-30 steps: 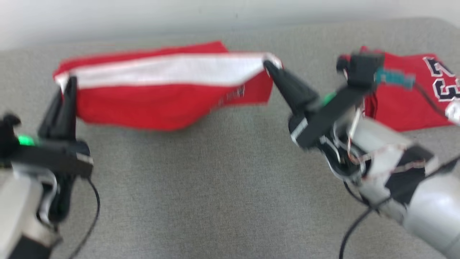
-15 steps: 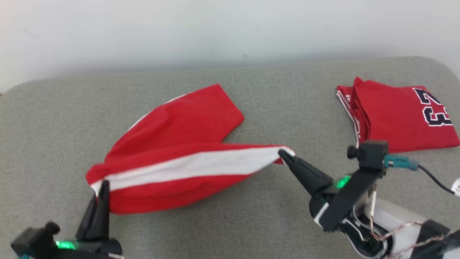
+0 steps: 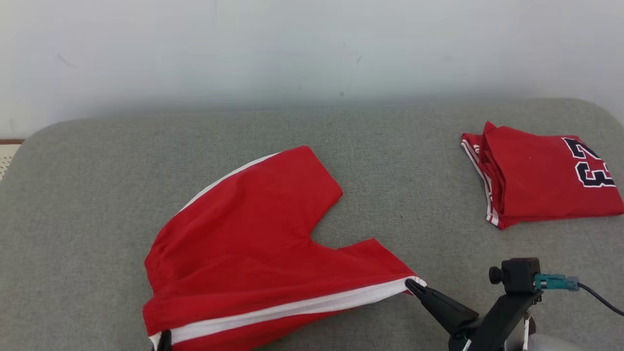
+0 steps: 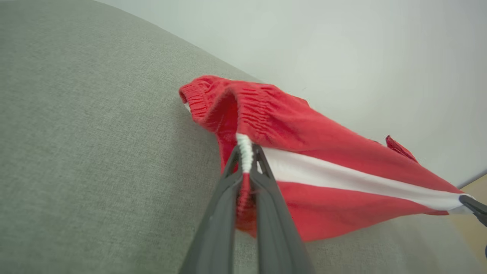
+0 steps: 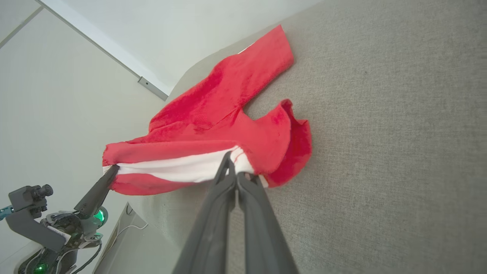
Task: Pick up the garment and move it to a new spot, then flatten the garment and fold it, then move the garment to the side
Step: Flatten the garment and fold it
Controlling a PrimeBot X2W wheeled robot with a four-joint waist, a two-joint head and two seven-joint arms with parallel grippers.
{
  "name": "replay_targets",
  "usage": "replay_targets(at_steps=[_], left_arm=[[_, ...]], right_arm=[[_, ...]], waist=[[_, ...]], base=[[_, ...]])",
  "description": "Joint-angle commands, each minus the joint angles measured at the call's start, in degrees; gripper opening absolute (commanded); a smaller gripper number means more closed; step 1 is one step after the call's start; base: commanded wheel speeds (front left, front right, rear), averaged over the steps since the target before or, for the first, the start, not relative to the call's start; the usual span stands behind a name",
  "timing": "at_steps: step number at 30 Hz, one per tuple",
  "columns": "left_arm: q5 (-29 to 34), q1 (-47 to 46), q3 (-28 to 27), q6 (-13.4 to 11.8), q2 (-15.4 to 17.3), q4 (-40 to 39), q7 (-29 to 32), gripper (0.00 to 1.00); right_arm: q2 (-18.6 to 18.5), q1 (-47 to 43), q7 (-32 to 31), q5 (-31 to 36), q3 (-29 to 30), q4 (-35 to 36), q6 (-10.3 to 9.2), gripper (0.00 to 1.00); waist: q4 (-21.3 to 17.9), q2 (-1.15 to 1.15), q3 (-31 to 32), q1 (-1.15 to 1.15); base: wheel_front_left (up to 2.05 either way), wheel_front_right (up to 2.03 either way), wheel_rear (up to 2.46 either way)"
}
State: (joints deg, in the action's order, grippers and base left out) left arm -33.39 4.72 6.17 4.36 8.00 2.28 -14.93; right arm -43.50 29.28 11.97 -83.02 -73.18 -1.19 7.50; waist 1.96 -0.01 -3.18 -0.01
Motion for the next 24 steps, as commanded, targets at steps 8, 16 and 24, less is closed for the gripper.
replay_targets(at_steps=[8, 16, 24], left_arm=[[3.3, 0.5, -1.7, 2.0, -2.6, 1.1, -0.2, 0.00], [6.2, -3.8, -4.4, 2.9, -3.5, -1.2, -0.2, 0.00], [7.2, -12.1, -4.7, 3.1, -3.8, 0.8, -0.2, 0.00]], right_arm=[[2.0, -0.4, 0.9, 3.8, 2.6, -2.5, -0.02, 0.00], [4.6, 4.1, 1.8, 9.0, 8.0, -3.7, -0.02, 0.00], [10.3, 14.8, -3.5, 12.1, 10.8, -11.1, -0.02, 0.00]], waist=[[1.2, 0.01, -0.1, 0.01], [2.6, 0.01, -1.2, 0.01], [4.2, 0.01, -4.4, 0.01]], base=[[0.00, 0.00, 0.00], [0.00, 0.00, 0.00], [0.00, 0.00, 0.00]])
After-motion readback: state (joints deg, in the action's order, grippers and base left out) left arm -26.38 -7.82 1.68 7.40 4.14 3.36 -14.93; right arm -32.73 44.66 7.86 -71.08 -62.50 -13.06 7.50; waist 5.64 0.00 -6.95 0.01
